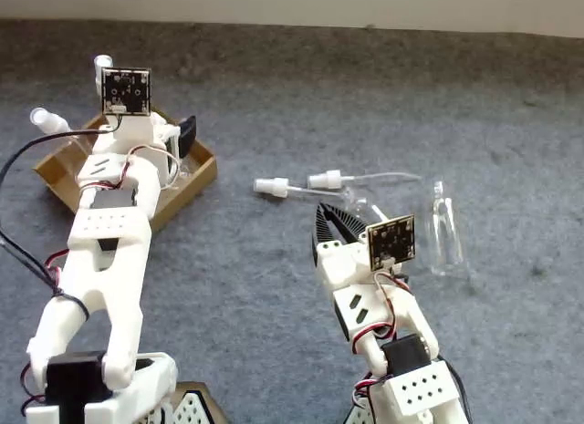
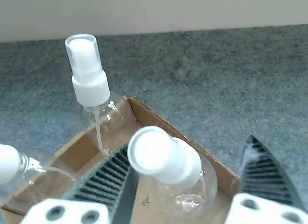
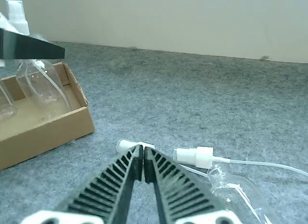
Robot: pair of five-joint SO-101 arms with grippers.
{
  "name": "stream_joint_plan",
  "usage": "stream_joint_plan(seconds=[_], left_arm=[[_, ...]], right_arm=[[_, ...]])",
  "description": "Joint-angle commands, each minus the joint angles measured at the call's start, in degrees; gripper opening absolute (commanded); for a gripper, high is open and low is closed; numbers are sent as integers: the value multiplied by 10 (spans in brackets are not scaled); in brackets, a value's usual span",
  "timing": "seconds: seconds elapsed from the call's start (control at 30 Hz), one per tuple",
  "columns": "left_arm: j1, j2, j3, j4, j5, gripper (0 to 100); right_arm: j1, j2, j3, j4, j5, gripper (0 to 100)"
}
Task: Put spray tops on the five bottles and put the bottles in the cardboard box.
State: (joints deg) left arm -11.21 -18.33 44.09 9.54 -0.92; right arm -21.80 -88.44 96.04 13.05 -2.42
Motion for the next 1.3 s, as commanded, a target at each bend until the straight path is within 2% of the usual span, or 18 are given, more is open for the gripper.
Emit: stream_joint_plan(seconds=[0.0, 0.4, 0.47, 0.63, 0.8, 0.93, 1.07, 1.27], left_arm=[[6, -46, -32, 2, -5, 277], [7, -146, -34, 16, -4, 277], [18, -162, -58, 78, -5, 275], [60, -175, -180, 302, -3, 274], [117, -175, -242, 412, -3, 274], [171, -176, -242, 476, -3, 274], [215, -175, -235, 528, -4, 274], [274, -175, -175, 542, -6, 274]], right_arm=[[7, -5, 78, 2, 0, 5], [8, -3, 78, 2, 0, 5], [9, -2, 78, 2, -2, 5], [9, -2, 78, 2, -4, 5], [11, -6, 76, 2, -2, 5], [65, -6, 73, 2, -1, 5], [153, -7, 67, 2, -1, 5], [288, -7, 44, 2, -1, 5]])
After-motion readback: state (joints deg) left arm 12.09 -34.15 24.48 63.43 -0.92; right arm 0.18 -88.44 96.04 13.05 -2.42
